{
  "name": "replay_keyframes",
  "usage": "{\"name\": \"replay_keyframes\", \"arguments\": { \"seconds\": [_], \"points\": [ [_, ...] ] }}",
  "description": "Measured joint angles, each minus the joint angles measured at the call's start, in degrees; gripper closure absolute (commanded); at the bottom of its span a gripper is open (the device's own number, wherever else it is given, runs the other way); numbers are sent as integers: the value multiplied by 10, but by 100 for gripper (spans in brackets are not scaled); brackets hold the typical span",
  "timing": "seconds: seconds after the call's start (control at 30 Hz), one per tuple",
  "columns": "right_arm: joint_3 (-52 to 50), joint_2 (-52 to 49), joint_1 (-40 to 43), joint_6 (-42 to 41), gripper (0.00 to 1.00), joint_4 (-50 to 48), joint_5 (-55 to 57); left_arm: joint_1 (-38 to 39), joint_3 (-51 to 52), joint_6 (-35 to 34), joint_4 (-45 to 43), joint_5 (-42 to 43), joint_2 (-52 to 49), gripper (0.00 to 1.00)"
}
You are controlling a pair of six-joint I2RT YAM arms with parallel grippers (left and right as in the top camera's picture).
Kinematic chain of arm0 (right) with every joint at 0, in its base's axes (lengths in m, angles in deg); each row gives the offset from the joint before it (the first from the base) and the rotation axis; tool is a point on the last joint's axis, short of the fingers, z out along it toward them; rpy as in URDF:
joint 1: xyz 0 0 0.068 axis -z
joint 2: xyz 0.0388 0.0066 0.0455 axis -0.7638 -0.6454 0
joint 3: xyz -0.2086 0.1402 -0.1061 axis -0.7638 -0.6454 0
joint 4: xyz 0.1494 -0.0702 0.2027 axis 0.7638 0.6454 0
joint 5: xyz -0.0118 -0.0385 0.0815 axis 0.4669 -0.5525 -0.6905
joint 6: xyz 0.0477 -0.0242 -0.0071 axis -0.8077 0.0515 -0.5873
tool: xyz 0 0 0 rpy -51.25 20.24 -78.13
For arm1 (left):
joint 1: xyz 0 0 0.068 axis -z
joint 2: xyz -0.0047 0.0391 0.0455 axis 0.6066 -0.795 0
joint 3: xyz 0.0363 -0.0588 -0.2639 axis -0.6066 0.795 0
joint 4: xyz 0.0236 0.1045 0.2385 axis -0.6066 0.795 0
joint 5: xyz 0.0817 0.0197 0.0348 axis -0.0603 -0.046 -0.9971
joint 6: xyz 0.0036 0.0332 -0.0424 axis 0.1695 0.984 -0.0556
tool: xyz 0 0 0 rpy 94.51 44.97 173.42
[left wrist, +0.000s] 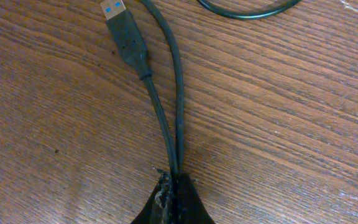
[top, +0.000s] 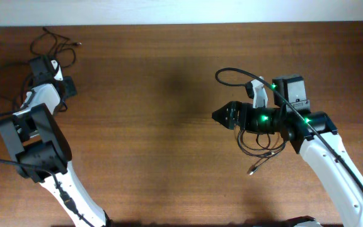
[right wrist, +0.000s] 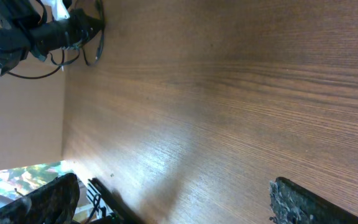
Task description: Untangle cables
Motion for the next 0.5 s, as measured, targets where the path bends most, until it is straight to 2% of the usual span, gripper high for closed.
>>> {"name": "replay_keyframes", "arguments": {
  "seconds": [0.3, 0.37, 0.5],
  "points": [
    [0, 0, 0, 0, 2, 0, 0, 0, 0, -12, 0, -1, 0, 100],
    [0, 0, 0, 0, 1, 0, 0, -1, -2, -47, 2, -2, -1, 100],
    [0, 0, 0, 0, 2, 0, 0, -3, -21, -207, 30, -3, -6, 100]
  ]
}}
